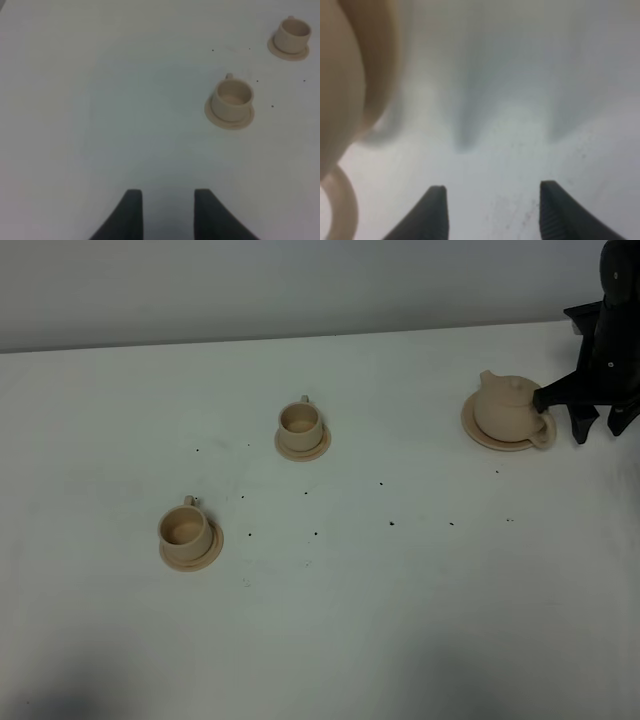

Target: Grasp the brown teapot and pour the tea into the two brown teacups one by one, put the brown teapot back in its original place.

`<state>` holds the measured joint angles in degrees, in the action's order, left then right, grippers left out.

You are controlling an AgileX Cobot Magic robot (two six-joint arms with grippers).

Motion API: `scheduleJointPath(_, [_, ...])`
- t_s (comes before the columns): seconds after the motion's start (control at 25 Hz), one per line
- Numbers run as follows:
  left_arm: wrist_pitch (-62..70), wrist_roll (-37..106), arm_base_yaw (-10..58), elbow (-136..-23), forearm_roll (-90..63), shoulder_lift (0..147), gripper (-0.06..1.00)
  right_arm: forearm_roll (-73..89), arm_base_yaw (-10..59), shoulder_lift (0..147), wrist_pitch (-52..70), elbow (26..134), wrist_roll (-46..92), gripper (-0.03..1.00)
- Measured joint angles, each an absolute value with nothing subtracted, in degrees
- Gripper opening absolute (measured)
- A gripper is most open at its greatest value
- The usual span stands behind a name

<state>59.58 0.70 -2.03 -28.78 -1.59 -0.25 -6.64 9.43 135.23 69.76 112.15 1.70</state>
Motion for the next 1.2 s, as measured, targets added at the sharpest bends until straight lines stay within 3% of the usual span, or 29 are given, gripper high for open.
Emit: scheduleJointPath(1.2, [59.58, 0.7, -2.03, -28.78, -1.59, -0.25, 0.3, 8.27, 9.4, 135.12, 69.69, 112.15, 6.54, 0.44])
